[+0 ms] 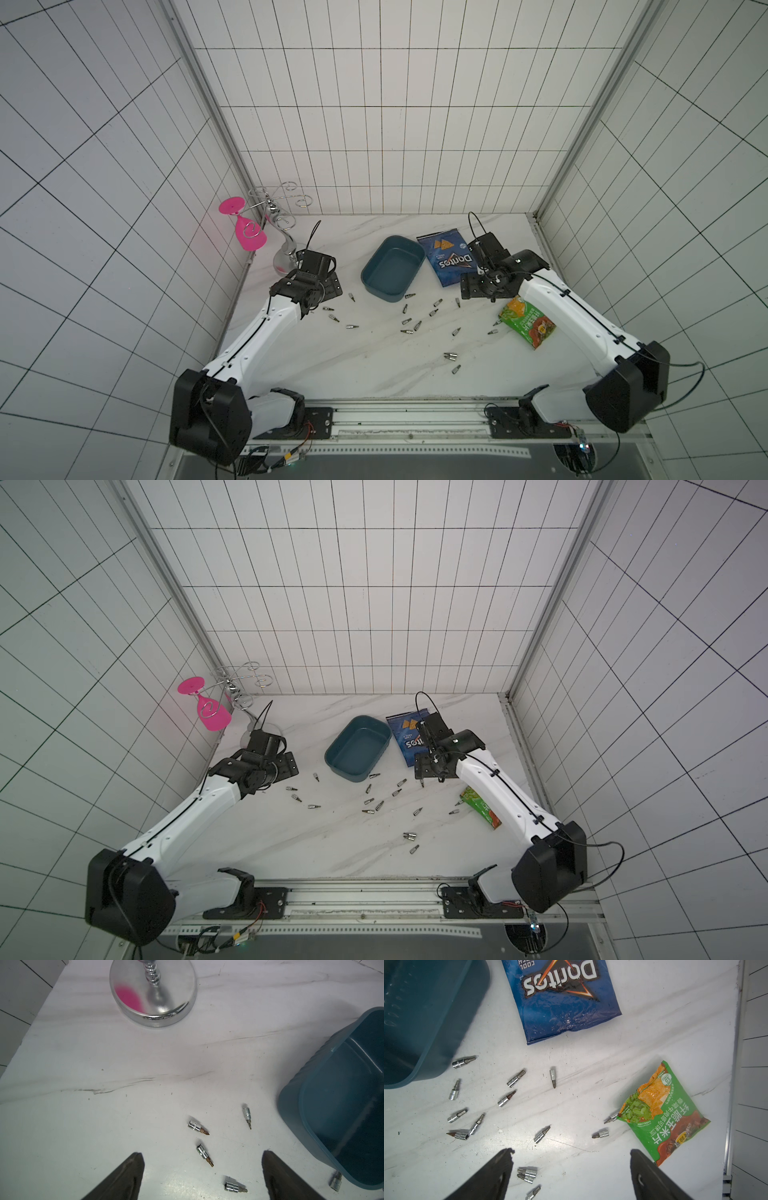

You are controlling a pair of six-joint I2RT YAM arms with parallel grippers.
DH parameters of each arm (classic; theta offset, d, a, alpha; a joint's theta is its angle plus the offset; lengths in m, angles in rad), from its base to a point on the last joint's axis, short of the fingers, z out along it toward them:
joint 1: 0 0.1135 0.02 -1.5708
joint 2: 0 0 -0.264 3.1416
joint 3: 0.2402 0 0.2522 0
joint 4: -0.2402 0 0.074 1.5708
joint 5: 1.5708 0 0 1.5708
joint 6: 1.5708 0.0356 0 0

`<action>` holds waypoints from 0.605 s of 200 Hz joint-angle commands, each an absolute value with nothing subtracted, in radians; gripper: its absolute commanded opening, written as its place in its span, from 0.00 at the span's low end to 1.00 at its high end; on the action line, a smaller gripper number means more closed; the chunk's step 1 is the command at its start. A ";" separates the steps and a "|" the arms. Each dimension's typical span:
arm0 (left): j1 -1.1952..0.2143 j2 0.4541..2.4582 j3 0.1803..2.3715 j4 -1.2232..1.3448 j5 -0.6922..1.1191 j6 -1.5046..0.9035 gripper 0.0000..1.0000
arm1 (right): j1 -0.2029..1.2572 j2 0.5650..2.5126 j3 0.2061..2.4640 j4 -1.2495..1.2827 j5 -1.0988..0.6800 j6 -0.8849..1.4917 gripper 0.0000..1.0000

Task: Put the bit on the desktop into the storage box
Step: Pick up the screwdriver bit from the center of the board.

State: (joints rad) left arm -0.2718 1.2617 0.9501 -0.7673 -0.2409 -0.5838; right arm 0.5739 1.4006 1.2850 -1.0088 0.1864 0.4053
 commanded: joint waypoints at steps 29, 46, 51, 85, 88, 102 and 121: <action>-0.286 1.383 0.978 -0.798 -0.218 -0.677 0.85 | 0.548 1.396 1.252 -0.993 0.158 0.416 0.91; -0.296 1.384 0.956 -0.780 -0.250 -0.695 0.83 | 0.545 1.396 1.246 -0.987 0.152 0.413 0.90; -0.297 1.381 0.948 -0.773 -0.259 -0.701 0.83 | 0.545 1.397 1.244 -0.984 0.150 0.413 0.91; -0.296 1.404 0.928 -0.753 -0.288 -0.730 0.77 | 0.534 1.415 1.226 -0.967 0.132 0.401 0.91; -0.296 1.411 0.930 -0.755 -0.290 -0.733 0.76 | 0.533 1.417 1.226 -0.966 0.132 0.400 0.91; -0.296 1.436 0.936 -0.751 -0.299 -0.741 0.75 | 0.527 1.423 1.220 -0.966 0.129 0.397 0.91; -0.295 1.468 0.942 -0.738 -0.303 -0.756 0.74 | 0.519 1.424 1.212 -0.962 0.123 0.394 0.91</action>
State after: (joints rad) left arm -0.2939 1.4269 0.9348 -0.7723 -0.2733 -0.7231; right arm 0.5354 1.4166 1.2247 -0.9668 0.1345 0.4004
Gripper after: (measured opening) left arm 0.740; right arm 0.906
